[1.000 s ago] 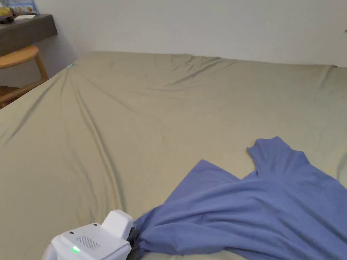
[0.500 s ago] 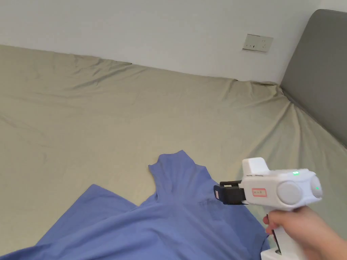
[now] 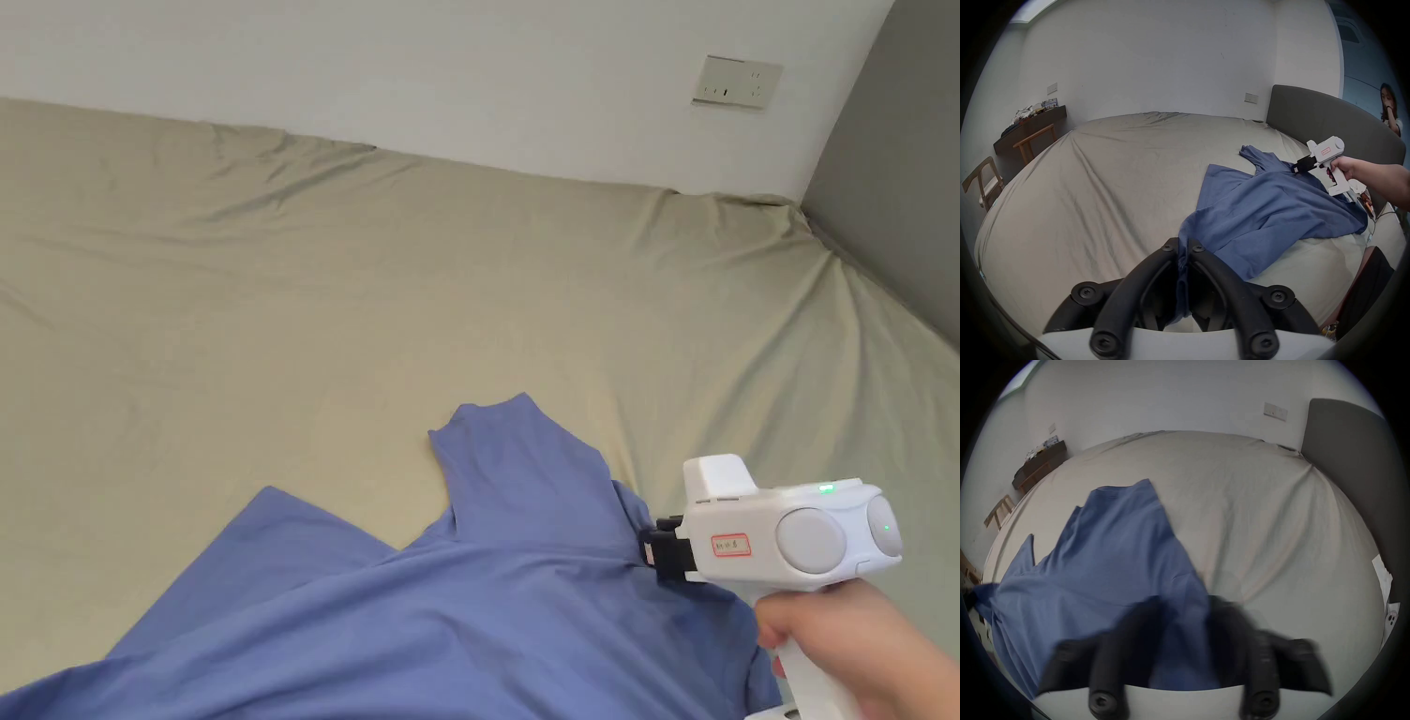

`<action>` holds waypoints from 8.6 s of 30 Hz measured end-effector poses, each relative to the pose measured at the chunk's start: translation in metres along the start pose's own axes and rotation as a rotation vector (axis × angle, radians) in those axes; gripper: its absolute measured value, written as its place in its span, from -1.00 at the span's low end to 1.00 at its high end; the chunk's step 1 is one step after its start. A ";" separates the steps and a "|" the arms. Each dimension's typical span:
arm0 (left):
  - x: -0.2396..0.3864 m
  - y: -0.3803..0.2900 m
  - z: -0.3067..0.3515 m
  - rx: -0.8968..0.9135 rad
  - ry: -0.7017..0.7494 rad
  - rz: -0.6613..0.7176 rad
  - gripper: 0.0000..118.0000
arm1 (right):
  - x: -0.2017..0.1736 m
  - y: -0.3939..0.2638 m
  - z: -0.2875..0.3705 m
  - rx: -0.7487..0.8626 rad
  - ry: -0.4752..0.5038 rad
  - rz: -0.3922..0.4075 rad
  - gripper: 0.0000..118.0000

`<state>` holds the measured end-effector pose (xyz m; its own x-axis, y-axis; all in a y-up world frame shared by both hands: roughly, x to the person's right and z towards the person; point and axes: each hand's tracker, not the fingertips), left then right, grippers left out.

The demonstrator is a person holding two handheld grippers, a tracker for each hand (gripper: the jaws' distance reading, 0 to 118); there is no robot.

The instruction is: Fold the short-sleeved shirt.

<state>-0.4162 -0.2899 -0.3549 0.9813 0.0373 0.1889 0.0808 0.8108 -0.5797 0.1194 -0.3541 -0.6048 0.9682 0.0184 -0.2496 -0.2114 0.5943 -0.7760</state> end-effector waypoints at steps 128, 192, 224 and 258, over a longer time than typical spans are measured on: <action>-0.030 -0.060 -0.014 -0.159 0.102 0.170 0.60 | -0.112 -0.319 0.312 0.467 -0.017 0.037 -0.98; -0.030 0.056 -0.086 -0.037 0.025 0.051 0.93 | 0.024 -0.124 0.149 0.296 -0.145 -0.134 1.00; -0.006 -0.013 -0.103 -0.252 0.107 -0.011 0.00 | -0.108 -0.264 0.283 0.357 -0.014 0.013 -0.97; 0.020 0.019 -0.021 -0.091 0.023 -0.072 -0.95 | 0.016 -0.183 0.152 0.121 0.060 -0.178 -0.79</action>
<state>-0.3913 -0.2864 -0.3787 0.9761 -0.0331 0.2146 0.1653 0.7545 -0.6352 0.1943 -0.3409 -0.3787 0.9782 -0.1415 -0.1521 -0.0166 0.6764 -0.7364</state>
